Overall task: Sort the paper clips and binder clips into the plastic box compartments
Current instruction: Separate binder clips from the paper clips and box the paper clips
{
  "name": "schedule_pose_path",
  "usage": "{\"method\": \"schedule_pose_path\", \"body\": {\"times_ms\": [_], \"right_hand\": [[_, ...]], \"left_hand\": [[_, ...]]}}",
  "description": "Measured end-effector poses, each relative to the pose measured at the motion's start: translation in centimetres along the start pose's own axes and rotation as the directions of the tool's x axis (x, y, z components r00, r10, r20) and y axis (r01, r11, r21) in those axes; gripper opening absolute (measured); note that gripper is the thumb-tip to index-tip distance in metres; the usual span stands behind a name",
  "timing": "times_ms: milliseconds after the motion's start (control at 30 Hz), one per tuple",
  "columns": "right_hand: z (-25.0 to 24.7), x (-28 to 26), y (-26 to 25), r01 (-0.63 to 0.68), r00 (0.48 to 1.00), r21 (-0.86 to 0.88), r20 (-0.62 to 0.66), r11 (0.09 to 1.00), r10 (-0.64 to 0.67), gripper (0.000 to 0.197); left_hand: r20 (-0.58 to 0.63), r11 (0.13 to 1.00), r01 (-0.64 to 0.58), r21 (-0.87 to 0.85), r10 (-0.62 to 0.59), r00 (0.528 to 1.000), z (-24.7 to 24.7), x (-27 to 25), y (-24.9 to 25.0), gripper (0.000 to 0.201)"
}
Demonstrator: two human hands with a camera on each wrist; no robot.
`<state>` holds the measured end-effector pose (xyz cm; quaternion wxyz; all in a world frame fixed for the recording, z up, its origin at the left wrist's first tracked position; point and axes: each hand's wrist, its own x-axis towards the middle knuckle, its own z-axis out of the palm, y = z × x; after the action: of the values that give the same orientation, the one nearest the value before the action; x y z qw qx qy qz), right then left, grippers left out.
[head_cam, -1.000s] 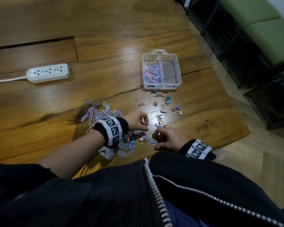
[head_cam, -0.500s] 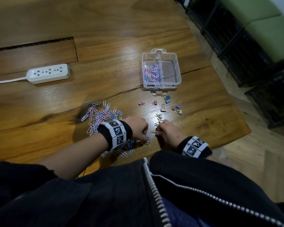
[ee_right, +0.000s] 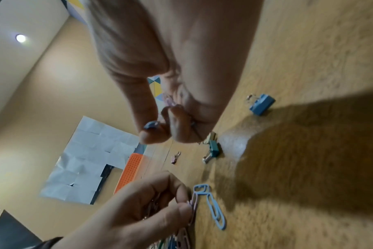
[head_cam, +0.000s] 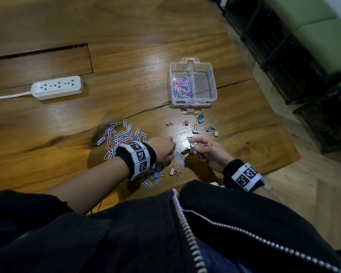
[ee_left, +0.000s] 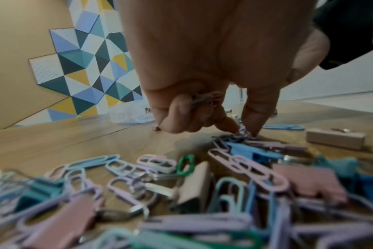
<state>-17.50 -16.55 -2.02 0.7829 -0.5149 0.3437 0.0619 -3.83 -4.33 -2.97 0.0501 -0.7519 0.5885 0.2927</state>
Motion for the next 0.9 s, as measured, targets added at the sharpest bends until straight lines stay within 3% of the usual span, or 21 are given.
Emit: {"method": "schedule_pose_path", "body": {"times_ms": [67,133,200,267,300,333,367,433,500,567,633,733,900], "right_hand": [[0.2,0.2,0.3,-0.042,0.999,0.045,0.014,0.998,0.041,0.027],[0.5,0.5,0.8,-0.103,0.994,0.111,0.035,0.988,0.100,0.024],[0.9,0.7,1.2,-0.167,0.986,0.113,0.035,0.979,0.164,0.027],[1.3,0.9,1.4,-0.198,0.980,-0.047,-0.030,0.979,0.197,0.029],[1.6,1.0,1.6,-0.185,0.982,-0.197,-0.079,0.963,0.172,0.027],[1.9,1.2,2.0,-0.155,0.985,-0.367,-0.127,0.917,0.115,0.025],[2.1,1.3,2.4,-0.110,0.986,-0.520,-0.162,0.847,0.029,0.022],[2.5,1.5,3.0,-0.025,0.978,-0.694,-0.167,0.719,-0.127,0.015],[2.9,1.4,3.2,0.004,0.972,-0.805,-0.136,0.594,-0.192,0.021],[3.1,1.4,3.2,0.029,0.972,-0.893,-0.079,0.450,-0.220,0.030],[3.1,1.6,3.1,0.063,0.969,-0.914,-0.041,0.401,-0.245,0.030],[3.2,1.9,3.0,0.071,0.960,-0.939,-0.027,0.336,-0.280,0.021],[3.2,2.3,2.5,0.029,0.977,-0.970,-0.023,0.242,-0.210,0.026]], "left_hand": [[-0.003,0.982,0.057,-0.181,-0.059,0.998,-0.3,0.2,-0.5,0.013],[0.001,0.856,0.132,-0.499,-0.151,0.988,-0.6,0.2,-1.2,0.026],[0.053,0.512,0.152,-0.846,-0.204,0.977,-1.3,-0.3,-1.7,0.029],[0.075,0.159,0.107,-0.981,-0.197,0.978,-1.8,-0.8,-2.1,0.027],[0.072,0.080,0.090,-0.993,-0.199,0.977,-2.0,-0.9,-2.3,0.027],[0.066,0.081,0.084,-0.993,-0.200,0.977,-1.9,-0.9,-2.3,0.026],[0.061,0.155,0.092,-0.984,-0.197,0.979,-1.8,-0.9,-2.4,0.025],[0.046,0.461,0.113,-0.880,-0.155,0.987,-1.5,-0.9,-2.2,0.018],[0.069,0.787,0.109,-0.607,-0.085,0.994,-1.1,-1.2,-1.9,0.017],[0.097,0.956,0.070,-0.284,-0.044,0.994,-0.4,-1.4,-1.7,0.039],[0.087,0.995,0.024,-0.101,-0.016,0.996,0.0,-1.4,-1.3,0.051],[0.049,0.999,-0.037,0.027,0.036,0.998,0.0,-1.2,-0.9,0.046],[-0.015,0.998,-0.055,0.038,0.055,0.998,-0.1,-1.2,-0.4,0.030]]}}
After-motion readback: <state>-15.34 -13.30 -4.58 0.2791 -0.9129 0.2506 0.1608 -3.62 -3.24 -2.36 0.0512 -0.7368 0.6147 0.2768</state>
